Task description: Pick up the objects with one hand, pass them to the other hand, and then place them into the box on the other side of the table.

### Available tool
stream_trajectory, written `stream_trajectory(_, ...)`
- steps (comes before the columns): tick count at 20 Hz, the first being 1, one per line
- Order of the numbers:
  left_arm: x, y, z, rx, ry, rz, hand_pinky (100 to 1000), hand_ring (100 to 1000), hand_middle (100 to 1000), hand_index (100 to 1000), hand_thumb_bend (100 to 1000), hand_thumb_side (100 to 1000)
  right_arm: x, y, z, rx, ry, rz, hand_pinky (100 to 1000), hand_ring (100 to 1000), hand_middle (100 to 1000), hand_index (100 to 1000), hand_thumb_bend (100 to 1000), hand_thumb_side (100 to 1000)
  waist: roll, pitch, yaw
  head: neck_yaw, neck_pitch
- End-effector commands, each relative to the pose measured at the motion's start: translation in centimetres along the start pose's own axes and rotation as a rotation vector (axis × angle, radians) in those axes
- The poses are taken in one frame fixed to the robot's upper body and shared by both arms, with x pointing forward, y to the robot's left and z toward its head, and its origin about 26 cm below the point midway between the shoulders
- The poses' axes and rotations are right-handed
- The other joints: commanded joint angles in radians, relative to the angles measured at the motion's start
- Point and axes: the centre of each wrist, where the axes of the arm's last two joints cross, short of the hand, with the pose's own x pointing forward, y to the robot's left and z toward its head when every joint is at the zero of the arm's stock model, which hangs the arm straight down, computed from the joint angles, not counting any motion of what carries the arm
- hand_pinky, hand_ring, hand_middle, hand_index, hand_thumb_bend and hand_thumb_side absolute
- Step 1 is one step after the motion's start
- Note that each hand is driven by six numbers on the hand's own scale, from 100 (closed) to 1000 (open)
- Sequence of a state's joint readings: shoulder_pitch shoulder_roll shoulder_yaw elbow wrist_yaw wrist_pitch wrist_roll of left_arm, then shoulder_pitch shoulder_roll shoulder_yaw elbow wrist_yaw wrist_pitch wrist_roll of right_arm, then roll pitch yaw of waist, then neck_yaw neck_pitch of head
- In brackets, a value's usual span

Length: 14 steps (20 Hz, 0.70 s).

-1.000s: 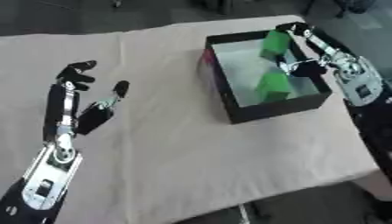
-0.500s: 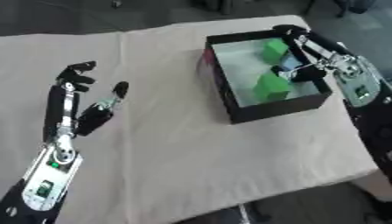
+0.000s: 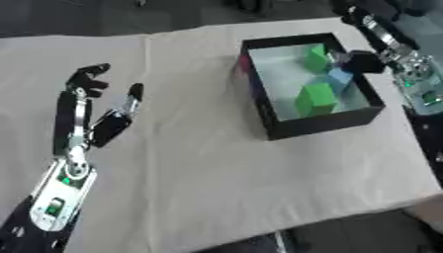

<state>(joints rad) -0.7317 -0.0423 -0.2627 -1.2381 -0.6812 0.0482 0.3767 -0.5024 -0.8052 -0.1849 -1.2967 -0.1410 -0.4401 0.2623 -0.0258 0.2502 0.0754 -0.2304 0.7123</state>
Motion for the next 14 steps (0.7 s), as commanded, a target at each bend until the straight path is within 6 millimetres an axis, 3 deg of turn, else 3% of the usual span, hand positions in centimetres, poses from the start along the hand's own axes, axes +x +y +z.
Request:
stream_trajectory(1,0.5,2.8,-1.4,0.041,-0.049,-0.047,673,687,769,834,404,306,3.2,-3.3,-0.4,-0.026,-0.078,-0.111,1000,1000,1000,1000,100,505,0.000,-0.033,0.000,0.038,0.010)
stream_trajectory(4,0.0,4.9,-1.6,0.037,-0.046,-0.062,682,694,785,833,326,421,4.7,-4.6,0.2,-0.024,-0.128,-0.213,1000,1000,1000,995,100,500,0.002,-0.037,-0.002,0.064,0.012)
stream_trajectory(7,-0.8,7.5,-1.3,0.073,-0.027,-0.043,724,760,835,846,293,490,5.6,-5.3,1.2,-0.078,-0.147,-0.245,1000,1000,1000,996,100,408,0.005,-0.038,-0.004,0.085,0.018)
stream_trajectory(11,-1.6,11.2,-0.9,0.146,-0.028,-0.009,730,774,864,873,247,570,5.6,-4.6,2.7,-0.147,-0.134,-0.290,1000,1000,1000,990,100,448,0.007,-0.037,-0.004,0.100,0.017)
stream_trajectory(14,-2.3,14.4,-0.7,0.241,-0.007,0.041,731,769,864,874,195,681,5.6,-4.1,4.0,-0.202,-0.129,-0.318,1000,1000,1000,960,100,488,0.008,-0.037,-0.002,0.106,0.019)
